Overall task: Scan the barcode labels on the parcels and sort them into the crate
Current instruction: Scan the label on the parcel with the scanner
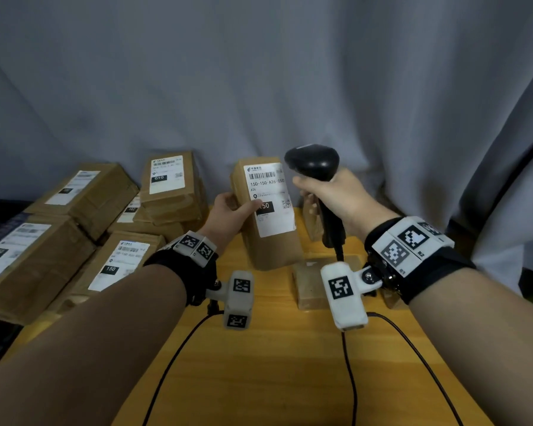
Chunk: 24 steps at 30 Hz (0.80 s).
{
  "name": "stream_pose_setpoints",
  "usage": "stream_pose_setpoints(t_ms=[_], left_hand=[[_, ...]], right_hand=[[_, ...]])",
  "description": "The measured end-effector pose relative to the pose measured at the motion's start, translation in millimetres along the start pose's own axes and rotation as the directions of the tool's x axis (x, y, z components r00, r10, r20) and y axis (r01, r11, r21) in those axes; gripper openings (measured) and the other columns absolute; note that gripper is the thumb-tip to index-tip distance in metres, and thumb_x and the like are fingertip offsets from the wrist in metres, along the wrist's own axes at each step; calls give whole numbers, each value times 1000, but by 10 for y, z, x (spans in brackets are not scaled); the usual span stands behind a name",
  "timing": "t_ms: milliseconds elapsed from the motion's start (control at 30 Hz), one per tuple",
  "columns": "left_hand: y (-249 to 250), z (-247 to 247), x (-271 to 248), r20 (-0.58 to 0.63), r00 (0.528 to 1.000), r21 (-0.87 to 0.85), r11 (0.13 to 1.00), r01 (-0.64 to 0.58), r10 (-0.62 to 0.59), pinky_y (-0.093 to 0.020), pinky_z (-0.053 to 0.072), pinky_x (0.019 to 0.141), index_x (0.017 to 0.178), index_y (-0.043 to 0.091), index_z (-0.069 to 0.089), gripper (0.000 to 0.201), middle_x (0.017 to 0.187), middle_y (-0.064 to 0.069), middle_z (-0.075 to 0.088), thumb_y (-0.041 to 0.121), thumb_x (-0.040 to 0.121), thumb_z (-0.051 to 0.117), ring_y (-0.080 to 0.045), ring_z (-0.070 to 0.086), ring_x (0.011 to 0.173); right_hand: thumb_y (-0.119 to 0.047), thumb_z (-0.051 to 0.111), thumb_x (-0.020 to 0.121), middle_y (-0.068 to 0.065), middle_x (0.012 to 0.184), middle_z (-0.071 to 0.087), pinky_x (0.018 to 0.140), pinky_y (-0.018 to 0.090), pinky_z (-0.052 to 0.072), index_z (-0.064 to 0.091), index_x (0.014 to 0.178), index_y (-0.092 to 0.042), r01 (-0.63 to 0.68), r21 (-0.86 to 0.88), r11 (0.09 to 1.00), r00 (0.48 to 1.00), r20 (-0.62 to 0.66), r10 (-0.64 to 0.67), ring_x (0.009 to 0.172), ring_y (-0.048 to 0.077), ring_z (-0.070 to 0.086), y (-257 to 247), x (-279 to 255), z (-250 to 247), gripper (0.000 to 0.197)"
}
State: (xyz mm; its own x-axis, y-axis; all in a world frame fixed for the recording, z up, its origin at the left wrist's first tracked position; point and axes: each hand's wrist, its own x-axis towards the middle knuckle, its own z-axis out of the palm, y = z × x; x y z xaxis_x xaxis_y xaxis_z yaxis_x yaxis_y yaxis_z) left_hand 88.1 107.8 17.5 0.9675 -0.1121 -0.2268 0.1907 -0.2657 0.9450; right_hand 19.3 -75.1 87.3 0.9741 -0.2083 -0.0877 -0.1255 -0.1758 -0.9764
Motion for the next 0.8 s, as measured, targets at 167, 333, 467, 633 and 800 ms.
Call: stream_pose_setpoints(t_ms=[167,333,467,633,800], left_hand=[[125,-292,-156,-108,992,-232,968,-92,69,-41,53,92,117,17,42,49,117,-6,61,42,84,68,-22,63,104],[220,-746,-246,-75,996,-386,919,-79,54,-41,56,84,119,21,47,41,117,-7,64,41,87,64,-23,65,102],[95,-1282,-241,272,960,-226,974,6,57,-49,52,89,140,55,27,78,134,7,52,42,77,70,-23,55,116],[-62,-2070,-208,299,954,-238,969,71,4,-59,50,90,132,60,36,68,135,2,52,42,76,70,-31,53,120],[-127,-2788,-27,141,985,-269,953,139,-103,-53,57,76,138,47,34,62,129,0,54,39,85,66,-30,58,112]], right_hand=[[-25,78,80,6,94,71,78,33,57,69,104,-16,22,99,995,998,59,-28,95,23,67,96,8,253,28],[-10,75,82,5,85,72,80,39,58,67,91,-14,11,284,959,997,74,-33,89,24,70,-7,32,752,14],[-9,75,82,6,82,72,76,34,59,66,87,-15,27,304,952,999,33,-39,84,23,71,-100,151,1182,12],[-8,71,84,5,76,70,68,29,57,66,88,-13,-20,314,949,997,82,-6,76,20,70,-219,250,1907,9],[-6,69,85,8,79,68,65,30,55,66,103,-6,-5,279,960,998,57,-11,65,18,65,-326,376,2610,19]])
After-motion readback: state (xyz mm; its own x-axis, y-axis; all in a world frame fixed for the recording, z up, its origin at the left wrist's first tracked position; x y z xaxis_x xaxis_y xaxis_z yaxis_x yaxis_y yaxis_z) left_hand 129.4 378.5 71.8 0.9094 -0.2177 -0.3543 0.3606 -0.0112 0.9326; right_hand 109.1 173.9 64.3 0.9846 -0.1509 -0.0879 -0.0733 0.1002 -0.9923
